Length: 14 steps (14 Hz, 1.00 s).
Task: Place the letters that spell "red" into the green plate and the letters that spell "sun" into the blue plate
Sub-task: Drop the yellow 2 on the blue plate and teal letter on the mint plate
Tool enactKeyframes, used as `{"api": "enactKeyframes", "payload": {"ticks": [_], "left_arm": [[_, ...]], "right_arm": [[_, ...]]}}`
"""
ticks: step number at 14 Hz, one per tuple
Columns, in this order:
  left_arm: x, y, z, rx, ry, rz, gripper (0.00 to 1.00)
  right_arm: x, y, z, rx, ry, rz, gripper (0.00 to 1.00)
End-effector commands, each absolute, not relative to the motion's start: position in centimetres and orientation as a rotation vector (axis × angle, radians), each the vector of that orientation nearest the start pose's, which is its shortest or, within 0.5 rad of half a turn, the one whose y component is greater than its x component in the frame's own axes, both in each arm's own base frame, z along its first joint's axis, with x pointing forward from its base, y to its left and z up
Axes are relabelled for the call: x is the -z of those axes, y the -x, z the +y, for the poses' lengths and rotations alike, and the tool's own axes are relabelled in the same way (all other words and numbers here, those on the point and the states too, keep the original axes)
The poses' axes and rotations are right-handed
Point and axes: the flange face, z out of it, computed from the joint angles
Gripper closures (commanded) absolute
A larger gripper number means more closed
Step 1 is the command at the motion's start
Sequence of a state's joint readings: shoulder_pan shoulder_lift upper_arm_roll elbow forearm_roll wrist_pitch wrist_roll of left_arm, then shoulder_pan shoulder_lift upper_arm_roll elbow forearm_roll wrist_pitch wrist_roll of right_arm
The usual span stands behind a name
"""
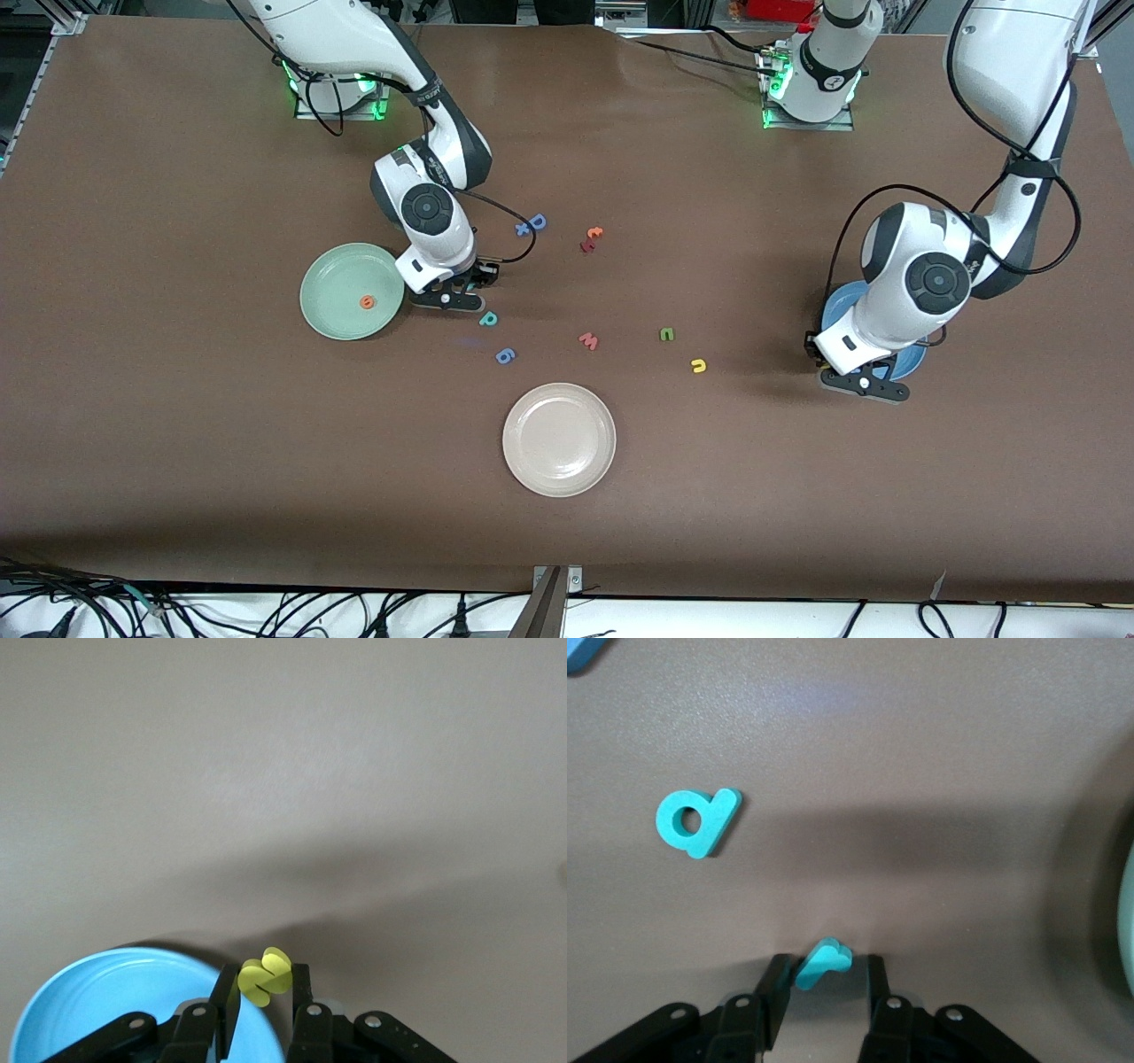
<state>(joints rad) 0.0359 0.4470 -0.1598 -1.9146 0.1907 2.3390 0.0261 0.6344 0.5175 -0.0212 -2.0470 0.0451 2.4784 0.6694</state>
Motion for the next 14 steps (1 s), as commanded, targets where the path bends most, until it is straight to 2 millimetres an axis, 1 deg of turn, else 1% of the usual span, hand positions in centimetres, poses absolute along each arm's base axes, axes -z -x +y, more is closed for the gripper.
{"api": "enactKeyframes", "payload": {"ticks": [1, 2, 3, 4, 7, 8, 9, 10, 13, 14], "left_arm": [[-26.6, -60.0, -5.5, -0.058, 3.006, 0.564, 0.79], [-26.3, -59.5, -5.1, -0.076, 2.999, 0.601, 0.79], [-26.3, -59.4, -4.3, -0.081, 2.996, 0.618, 0.79], [-26.5, -59.1, -3.4, -0.087, 2.989, 0.651, 0.79], [-25.9, -58.5, -1.4, -0.112, 2.984, 0.692, 0.79], [-25.8, -58.4, -1.2, -0.115, 2.983, 0.7, 0.79], [-25.3, -58.0, -0.6, -0.134, 2.988, 0.691, 0.79], [-24.7, -57.5, -0.2, -0.15, 2.993, 0.681, 0.79], [-22.4, -57.4, 0.1, -0.141, 3.005, 0.679, 0.78], [-22.1, -57.4, 0.5, -0.13, 3.007, 0.668, 0.78]], "right_arm": [[-17.6, -47.6, 33.8, -0.12, 3.164, 0.171, 0.72], [-17.6, -47.6, 33.8, -0.118, 3.163, 0.171, 0.78], [-17.6, -47.6, 33.8, -0.12, 3.164, 0.171, 0.81], [-17.8, -47.6, 33.8, -0.118, 3.163, 0.168, 0.88], [-18.8, -48.0, 33.9, -0.103, 3.156, 0.157, 0.91], [-19.4, -48.1, 33.9, -0.091, 3.151, 0.152, 0.91], [-20.0, -48.3, 33.7, -0.094, 3.153, 0.155, 0.92], [-20.1, -48.3, 33.6, -0.104, 3.157, 0.162, 0.98], [-21.4, -48.7, 33.5, -0.081, 3.148, 0.163, 1.0], [-22.0, -49.1, 32.8, -0.094, 3.159, 0.176, 1.0]]}}
